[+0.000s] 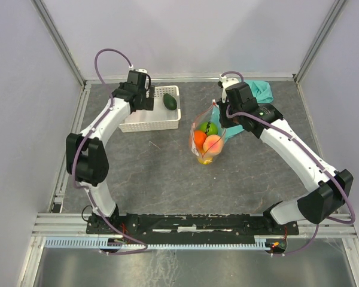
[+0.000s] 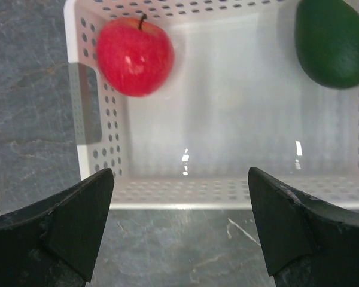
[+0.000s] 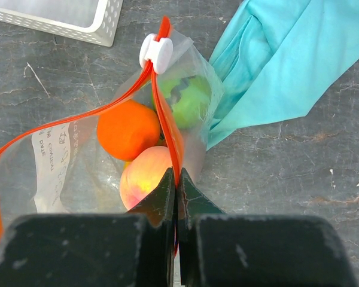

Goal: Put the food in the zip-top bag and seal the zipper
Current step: Pick up the fake fruit from the bin.

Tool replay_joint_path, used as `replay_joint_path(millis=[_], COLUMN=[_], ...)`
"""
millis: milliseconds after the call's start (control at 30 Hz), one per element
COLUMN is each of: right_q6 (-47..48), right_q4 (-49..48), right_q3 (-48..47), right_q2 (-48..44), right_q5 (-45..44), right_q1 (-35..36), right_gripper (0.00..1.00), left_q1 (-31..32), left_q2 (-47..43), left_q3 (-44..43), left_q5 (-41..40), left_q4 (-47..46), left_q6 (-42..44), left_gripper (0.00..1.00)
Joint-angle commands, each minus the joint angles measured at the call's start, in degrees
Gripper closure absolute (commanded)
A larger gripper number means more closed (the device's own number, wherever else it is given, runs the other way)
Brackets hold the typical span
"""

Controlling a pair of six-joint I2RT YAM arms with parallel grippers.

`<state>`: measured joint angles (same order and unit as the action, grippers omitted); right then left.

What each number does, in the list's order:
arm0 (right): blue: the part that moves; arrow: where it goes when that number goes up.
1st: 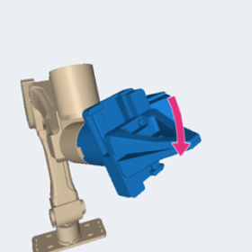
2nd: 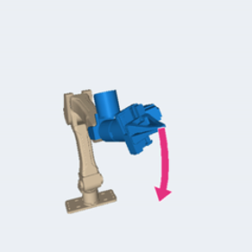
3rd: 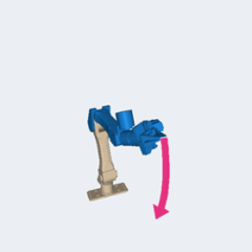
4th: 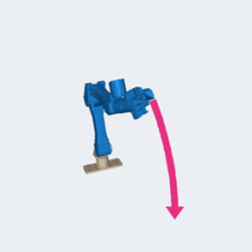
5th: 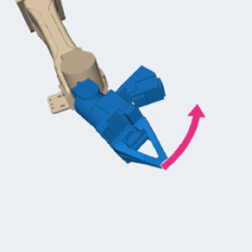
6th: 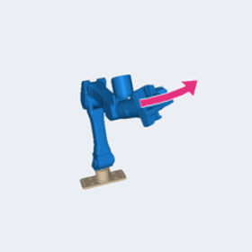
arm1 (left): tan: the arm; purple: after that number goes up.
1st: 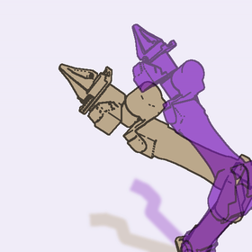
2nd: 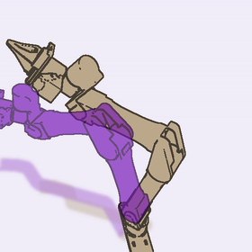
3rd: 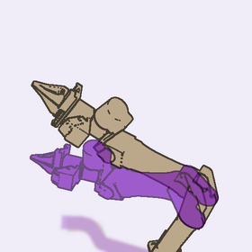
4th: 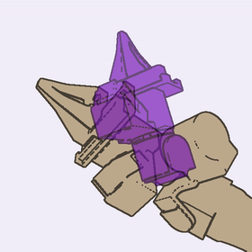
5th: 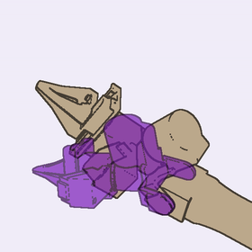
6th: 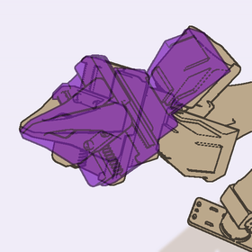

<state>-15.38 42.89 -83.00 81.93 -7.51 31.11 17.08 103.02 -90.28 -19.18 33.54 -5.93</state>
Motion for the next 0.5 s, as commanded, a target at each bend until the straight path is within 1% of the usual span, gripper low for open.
replay_joint_path(millis=[0, 200, 467], right_q6=[-0.26, -0.62, -0.88], right_q4=[-2.39, -2.2, -1.58], right_q3=[-1.39, -1.19, -1.82], right_q2=[-1.17, -0.59, 0.62], right_q5=[0.89, 1.64, 2.77], right_q1=[-0.13, -0.16, -0.15], right_gripper=[0.97, 0.97, 0.98], left_q1=[-1.31, -3.09, -4.75], left_q2=[3.97, 9.23, 18.65], left_q3=[-4.97, -6.79, -12.96], left_q5=[-4.25, -6.75, -7.2], left_q4=[-5.43, -11.06, -13.97], left_q6=[6.29, 10.23, 15.29], left_gripper=[0.01, 0.0, 0.0])
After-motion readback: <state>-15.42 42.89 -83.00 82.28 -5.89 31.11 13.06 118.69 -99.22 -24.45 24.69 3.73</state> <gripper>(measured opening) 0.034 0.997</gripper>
